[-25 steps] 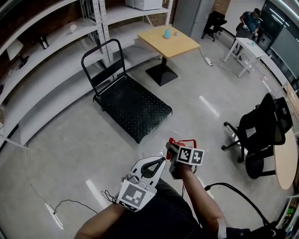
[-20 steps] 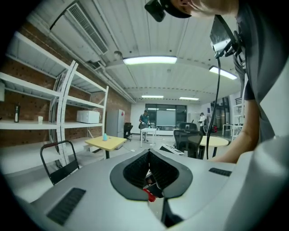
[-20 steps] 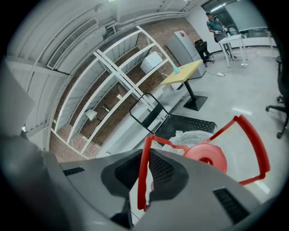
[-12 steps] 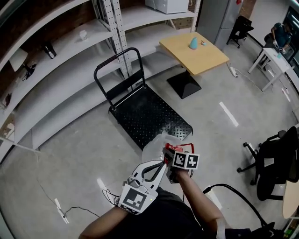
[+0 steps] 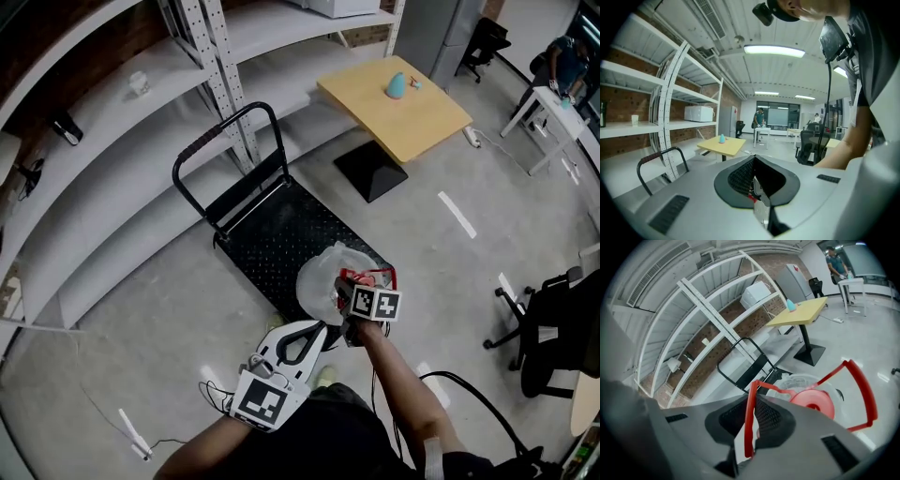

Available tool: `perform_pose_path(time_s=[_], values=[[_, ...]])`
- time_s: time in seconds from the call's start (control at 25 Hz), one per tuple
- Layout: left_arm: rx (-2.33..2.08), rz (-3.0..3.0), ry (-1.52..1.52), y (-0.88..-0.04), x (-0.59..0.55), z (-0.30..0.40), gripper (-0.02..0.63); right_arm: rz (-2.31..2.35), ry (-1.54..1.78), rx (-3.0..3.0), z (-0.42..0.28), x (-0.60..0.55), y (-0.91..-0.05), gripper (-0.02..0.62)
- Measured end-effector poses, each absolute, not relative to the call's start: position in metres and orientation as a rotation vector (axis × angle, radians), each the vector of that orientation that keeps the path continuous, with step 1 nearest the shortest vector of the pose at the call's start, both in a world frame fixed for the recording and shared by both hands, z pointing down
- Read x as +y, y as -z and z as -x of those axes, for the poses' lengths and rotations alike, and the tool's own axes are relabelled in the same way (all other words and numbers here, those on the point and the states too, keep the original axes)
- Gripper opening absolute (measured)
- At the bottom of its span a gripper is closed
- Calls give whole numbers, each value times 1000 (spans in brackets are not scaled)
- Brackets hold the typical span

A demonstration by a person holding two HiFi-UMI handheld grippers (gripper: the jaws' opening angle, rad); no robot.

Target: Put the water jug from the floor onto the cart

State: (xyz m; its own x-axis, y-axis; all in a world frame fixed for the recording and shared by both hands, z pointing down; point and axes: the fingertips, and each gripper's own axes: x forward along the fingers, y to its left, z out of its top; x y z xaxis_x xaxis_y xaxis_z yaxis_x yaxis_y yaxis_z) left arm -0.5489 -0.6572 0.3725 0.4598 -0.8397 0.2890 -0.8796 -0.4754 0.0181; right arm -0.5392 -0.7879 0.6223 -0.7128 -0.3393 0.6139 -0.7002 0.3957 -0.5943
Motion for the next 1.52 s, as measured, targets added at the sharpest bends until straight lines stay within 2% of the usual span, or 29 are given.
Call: perform_pose_path(time_s=[0.28, 0.52, 0.84, 1.28, 1.52], values=[[-1294, -2591, -382, -441, -745, 664, 5, -1140, -1297, -2145, 609, -896, -705, 37], [-1213, -2588, -398, -496, -788, 707, 5, -1233, -1348, -2095, 672, -950, -767, 37], [-1286, -2486, -382, -531, -807, 764, 5, -1197, -1299, -2126, 770, -1000, -793, 37], [-1288, -2460, -337, -528, -821, 787, 5, -1152, -1165, -2107, 783, -1017, -795, 37], [-1245, -2449, -312, -500, -820, 784, 5, -1164, -939, -2133, 780, -1002, -749, 54]])
